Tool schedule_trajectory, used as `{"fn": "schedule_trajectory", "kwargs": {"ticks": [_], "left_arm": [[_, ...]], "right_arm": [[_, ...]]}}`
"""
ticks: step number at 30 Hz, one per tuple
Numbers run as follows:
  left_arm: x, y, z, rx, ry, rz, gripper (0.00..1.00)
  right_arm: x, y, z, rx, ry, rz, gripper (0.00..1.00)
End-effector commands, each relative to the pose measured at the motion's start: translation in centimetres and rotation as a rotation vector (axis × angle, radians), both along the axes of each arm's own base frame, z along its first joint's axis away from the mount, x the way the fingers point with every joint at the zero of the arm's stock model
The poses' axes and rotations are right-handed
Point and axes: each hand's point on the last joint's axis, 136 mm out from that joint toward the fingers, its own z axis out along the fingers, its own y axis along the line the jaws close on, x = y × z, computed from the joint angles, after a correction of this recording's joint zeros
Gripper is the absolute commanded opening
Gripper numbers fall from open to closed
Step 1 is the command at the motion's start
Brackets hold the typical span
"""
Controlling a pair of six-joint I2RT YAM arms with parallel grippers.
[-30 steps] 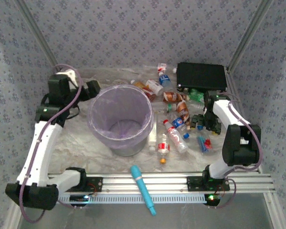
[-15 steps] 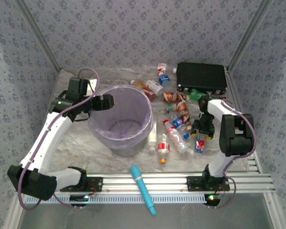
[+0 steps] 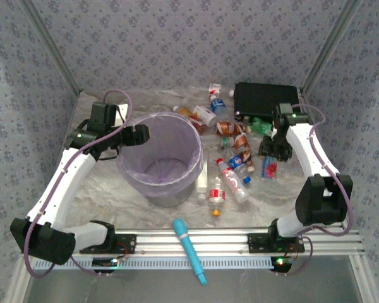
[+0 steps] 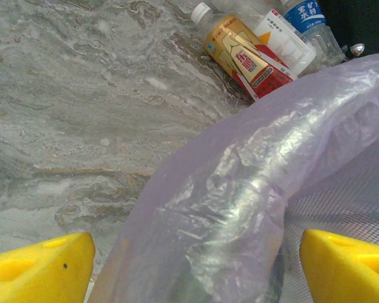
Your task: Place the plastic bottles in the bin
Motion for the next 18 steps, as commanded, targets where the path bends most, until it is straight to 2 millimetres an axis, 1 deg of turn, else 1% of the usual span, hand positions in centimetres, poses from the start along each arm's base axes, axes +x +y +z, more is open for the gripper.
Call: {"fn": "schedule_trajectory", "kwargs": {"ticks": [1, 3, 6, 7, 9, 11, 12, 14, 16, 18], "left_arm": [[0.3, 0.1, -0.1, 0.022, -0.014, -0.007, 0.84], [0.3, 0.1, -0.2, 0.022, -0.017, -0.006, 0.84], [0.3, 0.1, -0.2, 0.023, -0.023, -0.004, 0.84], [0.2, 0.1, -0.2, 0.018, -0.021, -0.004, 0.85], [0.2, -0.1, -0.1, 0.004, -0.025, -0.005, 0.85], [0.3, -0.1, -0.1, -0.006, -0.032, 0.006, 0.85], [0.3, 0.0, -0.1, -0.009, -0.037, 0.013, 0.85], [0.4, 0.1, -0.1, -0.008, -0.042, 0.025, 0.85], [0.4, 0.2, -0.2, -0.010, -0.044, 0.029, 0.85], [0.4, 0.2, -0.2, -0.012, -0.045, 0.032, 0.85]], "right_arm": [[1.2, 3.7, 7.0, 0.062, -0.178, 0.109, 0.41], [2.6, 6.5, 11.6, 0.088, -0.315, 0.192, 0.41], [4.0, 10.7, 17.9, 0.154, -0.487, 0.291, 0.38], [4.2, 12.4, 19.6, 0.189, -0.532, 0.330, 0.38], [4.2, 16.8, 23.4, 0.292, -0.632, 0.432, 0.38], [3.7, 20.9, 25.8, 0.367, -0.693, 0.533, 0.35], [3.4, 23.0, 26.8, 0.404, -0.716, 0.581, 0.35], [2.9, 26.5, 27.2, 0.454, -0.707, 0.664, 0.35], [2.4, 29.7, 26.3, 0.486, -0.665, 0.737, 0.35], [1.7, 32.6, 24.6, 0.481, -0.613, 0.802, 0.35]]}}
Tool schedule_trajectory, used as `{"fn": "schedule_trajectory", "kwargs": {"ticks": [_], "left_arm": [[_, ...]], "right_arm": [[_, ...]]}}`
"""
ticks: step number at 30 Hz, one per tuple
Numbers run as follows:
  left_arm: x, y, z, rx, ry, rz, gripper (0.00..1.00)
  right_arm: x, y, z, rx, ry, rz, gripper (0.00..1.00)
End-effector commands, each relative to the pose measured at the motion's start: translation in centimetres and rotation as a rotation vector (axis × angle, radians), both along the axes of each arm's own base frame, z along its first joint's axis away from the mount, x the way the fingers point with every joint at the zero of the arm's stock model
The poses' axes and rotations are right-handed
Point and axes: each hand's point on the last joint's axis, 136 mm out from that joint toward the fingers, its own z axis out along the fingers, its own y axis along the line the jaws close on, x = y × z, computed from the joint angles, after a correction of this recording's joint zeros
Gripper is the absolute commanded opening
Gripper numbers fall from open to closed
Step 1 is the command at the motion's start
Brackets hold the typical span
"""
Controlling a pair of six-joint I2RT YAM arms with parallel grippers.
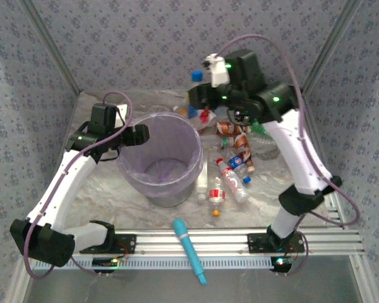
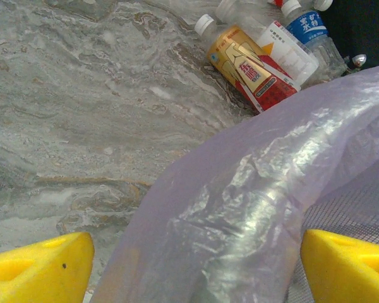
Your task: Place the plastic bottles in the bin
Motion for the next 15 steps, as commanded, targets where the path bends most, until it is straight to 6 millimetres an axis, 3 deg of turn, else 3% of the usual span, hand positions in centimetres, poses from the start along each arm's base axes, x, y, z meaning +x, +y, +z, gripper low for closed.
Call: {"fn": "schedule_trajectory", "kwargs": {"ticks": [1, 6, 15], "left_arm": [[-0.1, 0.1, -0.1, -0.004, -0.010, 0.014, 0.85], [0.1, 0.8, -0.7, 0.028, 0.001, 0.046, 0.83], [0.3, 1.7, -1.5, 0.052, 0.008, 0.088, 0.78]], "right_arm": [[-1.1, 4.4, -4.2, -0.083, 0.096, 0.121, 0.35], [-3.2, 7.5, -9.1, -0.235, 0.164, 0.206, 0.35], [-3.9, 8.2, -17.9, -0.480, 0.242, 0.208, 0.35]]}}
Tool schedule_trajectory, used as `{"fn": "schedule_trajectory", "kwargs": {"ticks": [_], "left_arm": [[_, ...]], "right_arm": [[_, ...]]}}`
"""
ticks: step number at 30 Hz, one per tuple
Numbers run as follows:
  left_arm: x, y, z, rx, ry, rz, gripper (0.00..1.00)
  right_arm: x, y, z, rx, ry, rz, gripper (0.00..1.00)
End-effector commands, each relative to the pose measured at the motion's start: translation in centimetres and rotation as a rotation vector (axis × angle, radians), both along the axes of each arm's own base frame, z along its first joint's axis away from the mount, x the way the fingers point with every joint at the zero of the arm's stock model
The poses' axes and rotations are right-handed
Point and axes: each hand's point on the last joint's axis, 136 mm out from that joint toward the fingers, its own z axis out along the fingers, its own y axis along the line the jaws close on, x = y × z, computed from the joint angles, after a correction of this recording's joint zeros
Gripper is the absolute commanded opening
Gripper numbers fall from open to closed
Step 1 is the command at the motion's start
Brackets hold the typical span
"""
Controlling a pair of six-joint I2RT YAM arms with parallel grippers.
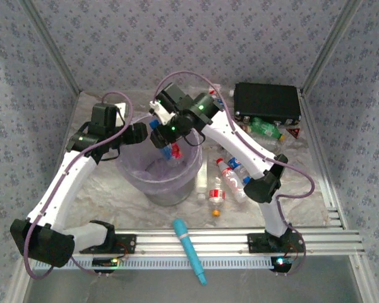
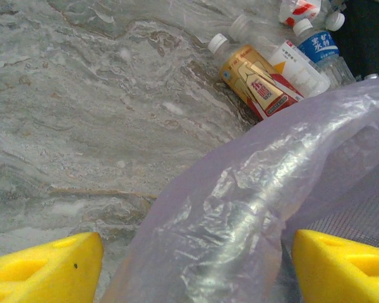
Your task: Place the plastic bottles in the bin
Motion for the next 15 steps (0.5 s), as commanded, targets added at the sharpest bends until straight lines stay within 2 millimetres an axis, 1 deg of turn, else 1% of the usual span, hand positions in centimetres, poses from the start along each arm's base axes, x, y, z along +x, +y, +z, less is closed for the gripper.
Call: {"fn": "schedule_trajectory", "kwargs": {"ticks": [1, 5, 8, 12, 15], "left_arm": [[-0.6, 0.9, -1.8, 0.029, 0.050, 0.035, 0.77], [-0.7, 0.7, -1.8, 0.009, 0.040, 0.033, 0.76], [-0.8, 0.7, -1.8, 0.007, 0.040, 0.034, 0.76], [-0.9, 0.8, -2.0, 0.010, 0.043, 0.036, 0.76], [-0.9, 0.8, -1.9, 0.009, 0.042, 0.036, 0.76]], "right_arm": [[0.2, -0.9, -3.2, -0.115, 0.003, -0.007, 0.35], [0.7, -0.6, -6.3, -0.185, 0.000, -0.007, 0.35], [0.6, 0.0, -8.2, -0.185, 0.032, -0.006, 0.35], [0.6, 0.3, -10.8, -0.186, 0.073, -0.027, 0.40], [0.9, 0.3, -11.9, -0.185, 0.083, -0.048, 0.43]]}}
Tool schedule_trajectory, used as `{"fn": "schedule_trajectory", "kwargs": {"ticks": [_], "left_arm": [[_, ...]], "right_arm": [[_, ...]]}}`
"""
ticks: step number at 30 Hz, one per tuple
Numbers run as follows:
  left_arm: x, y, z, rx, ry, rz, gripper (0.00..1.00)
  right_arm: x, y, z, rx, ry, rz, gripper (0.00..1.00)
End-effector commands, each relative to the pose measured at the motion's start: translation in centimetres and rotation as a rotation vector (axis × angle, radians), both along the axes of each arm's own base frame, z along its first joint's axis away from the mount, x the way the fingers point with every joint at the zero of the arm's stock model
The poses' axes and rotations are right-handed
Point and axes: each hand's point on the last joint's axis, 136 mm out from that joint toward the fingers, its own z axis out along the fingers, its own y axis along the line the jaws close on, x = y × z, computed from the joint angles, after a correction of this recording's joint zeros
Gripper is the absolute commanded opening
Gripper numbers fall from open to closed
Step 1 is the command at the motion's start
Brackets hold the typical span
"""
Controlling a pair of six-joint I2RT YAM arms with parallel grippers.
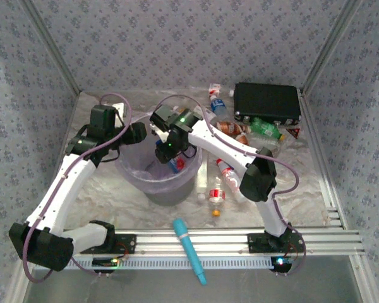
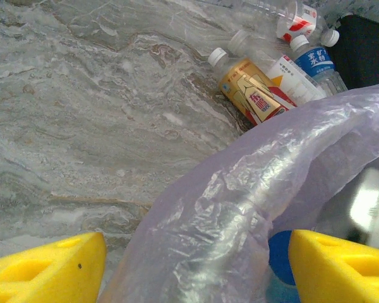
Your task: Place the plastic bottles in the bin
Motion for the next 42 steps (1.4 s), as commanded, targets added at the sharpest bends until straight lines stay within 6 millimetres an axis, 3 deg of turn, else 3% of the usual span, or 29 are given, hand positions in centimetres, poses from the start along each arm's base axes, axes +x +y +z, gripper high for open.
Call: {"fn": "schedule_trajectory", "kwargs": {"ticks": [1, 9, 16, 19, 24, 27, 31, 35, 39, 42], "left_arm": [[-1.0, 0.7, -2.3, 0.028, 0.079, 0.017, 0.76], [-0.4, 0.4, -1.5, 0.016, 0.048, 0.013, 0.76], [-0.2, 0.6, -1.1, 0.021, 0.035, 0.019, 0.76], [-0.2, 0.6, -1.0, 0.027, 0.034, 0.021, 0.76], [0.0, 0.6, -0.9, 0.028, 0.031, 0.019, 0.76], [0.2, 0.5, -0.7, 0.028, 0.033, 0.018, 0.76], [0.3, 0.5, -0.6, 0.030, 0.028, 0.017, 0.76], [0.4, 0.4, -0.6, 0.034, 0.022, 0.007, 0.76], [0.4, 0.3, -0.5, 0.035, 0.016, 0.002, 0.76], [0.4, 0.3, -0.3, 0.036, 0.013, 0.000, 0.76]], "right_arm": [[0.4, 0.8, -0.9, 0.029, -0.005, -0.029, 0.43], [0.6, 0.7, 0.9, 0.066, -0.033, -0.032, 0.74], [0.3, 0.9, 3.8, 0.116, -0.058, -0.016, 0.77], [0.3, 0.3, 7.2, 0.154, -0.124, -0.012, 0.77], [0.2, -1.6, 15.2, 0.265, -0.267, -0.012, 0.76], [-0.3, -2.9, 18.2, 0.309, -0.313, 0.000, 0.76], [0.1, -5.6, 20.8, 0.390, -0.348, -0.042, 0.77], [1.8, -11.4, 18.7, 0.287, -0.333, -0.190, 0.77], [2.4, -18.0, 12.4, 0.128, -0.219, -0.363, 0.77], [1.5, -21.1, 7.5, 0.035, -0.117, -0.435, 0.77]]}}
